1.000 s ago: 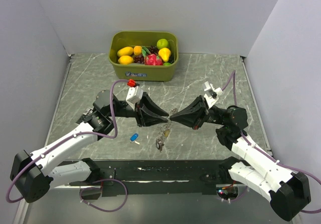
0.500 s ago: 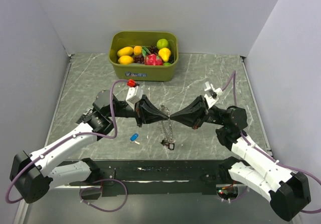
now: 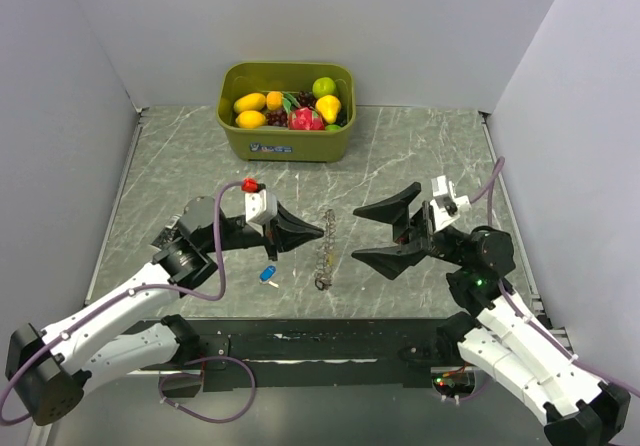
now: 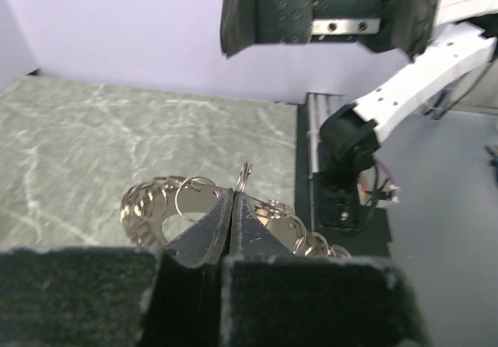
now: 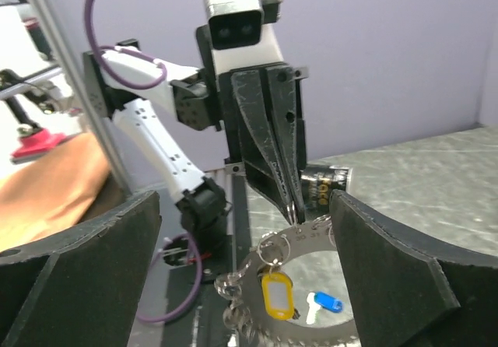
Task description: Put the keys on the keyring
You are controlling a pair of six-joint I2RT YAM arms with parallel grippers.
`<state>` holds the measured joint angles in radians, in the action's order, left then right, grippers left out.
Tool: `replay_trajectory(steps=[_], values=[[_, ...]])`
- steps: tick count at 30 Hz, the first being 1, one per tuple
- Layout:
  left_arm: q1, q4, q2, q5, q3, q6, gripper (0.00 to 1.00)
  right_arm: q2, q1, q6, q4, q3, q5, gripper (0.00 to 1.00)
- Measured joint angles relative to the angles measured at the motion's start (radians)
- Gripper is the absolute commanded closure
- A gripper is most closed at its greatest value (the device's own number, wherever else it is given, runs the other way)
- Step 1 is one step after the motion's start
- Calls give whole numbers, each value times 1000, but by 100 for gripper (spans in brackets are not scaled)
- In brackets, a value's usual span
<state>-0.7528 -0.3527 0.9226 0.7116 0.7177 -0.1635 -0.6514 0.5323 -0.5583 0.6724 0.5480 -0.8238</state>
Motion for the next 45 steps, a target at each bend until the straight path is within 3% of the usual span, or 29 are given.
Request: replay_trajectory(steps=[7,14,26,35,38,45], values=[[-10,77,-50,-92,-10,62,99,13,0,79,-113,5,37,0],[29,106,-46,-106,17,3,99,19,0,174,-291,30,110,0],[404,180,-5,22,50,-153,99,-50,0,243,-463,36,202,1],[766,277,-86,158,105,-182,99,-246,50,247,-583,75,275,0],[832,283,-88,188,105,-203,99,-305,99,257,-629,109,333,0],[856,285,-89,198,101,-240,99,-572,277,282,-779,315,522,1]])
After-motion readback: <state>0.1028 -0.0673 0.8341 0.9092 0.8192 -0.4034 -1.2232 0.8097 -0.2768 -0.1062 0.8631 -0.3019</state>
